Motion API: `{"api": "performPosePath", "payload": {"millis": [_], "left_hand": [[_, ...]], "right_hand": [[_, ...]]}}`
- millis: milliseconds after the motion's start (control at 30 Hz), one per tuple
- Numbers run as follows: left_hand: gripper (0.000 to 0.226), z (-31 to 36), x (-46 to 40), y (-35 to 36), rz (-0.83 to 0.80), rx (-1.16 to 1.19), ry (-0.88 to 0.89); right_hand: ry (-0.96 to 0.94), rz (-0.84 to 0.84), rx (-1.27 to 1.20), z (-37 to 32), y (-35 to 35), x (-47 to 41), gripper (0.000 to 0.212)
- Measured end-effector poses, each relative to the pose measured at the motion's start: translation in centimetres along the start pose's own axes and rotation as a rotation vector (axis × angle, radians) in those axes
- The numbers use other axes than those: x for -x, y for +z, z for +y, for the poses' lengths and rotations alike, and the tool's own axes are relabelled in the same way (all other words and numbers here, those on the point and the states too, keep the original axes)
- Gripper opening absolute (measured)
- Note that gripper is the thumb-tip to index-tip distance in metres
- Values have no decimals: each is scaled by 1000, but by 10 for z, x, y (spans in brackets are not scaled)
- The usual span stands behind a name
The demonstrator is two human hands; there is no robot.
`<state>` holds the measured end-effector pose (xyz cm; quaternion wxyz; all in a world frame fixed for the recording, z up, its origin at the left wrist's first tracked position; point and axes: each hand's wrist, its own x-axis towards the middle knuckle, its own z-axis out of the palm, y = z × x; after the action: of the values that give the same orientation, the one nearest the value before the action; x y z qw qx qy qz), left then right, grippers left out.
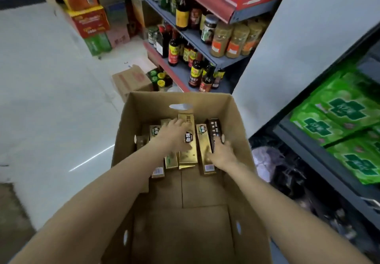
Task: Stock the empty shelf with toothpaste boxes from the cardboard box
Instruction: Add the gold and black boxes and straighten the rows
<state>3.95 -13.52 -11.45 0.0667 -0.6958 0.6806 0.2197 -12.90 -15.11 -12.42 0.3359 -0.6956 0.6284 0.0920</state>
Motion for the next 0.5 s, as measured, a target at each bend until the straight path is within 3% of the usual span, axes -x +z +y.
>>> {"api": "performPosePath", "payload": {"millis": [100,233,400,500], "left_hand": [[109,-14,-20,11,-109,-59,24],[119,-19,-24,30,-181,-57,52],[118,-22,-26,33,-153,22,54],[119,-26,-28,36,-137,17,58]], "right_hand": [[73,-107,36,0,14,-15,95],[162,-78,176,-5,22,-31,113],[232,-148,-160,1,12,-45,86],[229,-85,-120,-1,30,-43,103]]}}
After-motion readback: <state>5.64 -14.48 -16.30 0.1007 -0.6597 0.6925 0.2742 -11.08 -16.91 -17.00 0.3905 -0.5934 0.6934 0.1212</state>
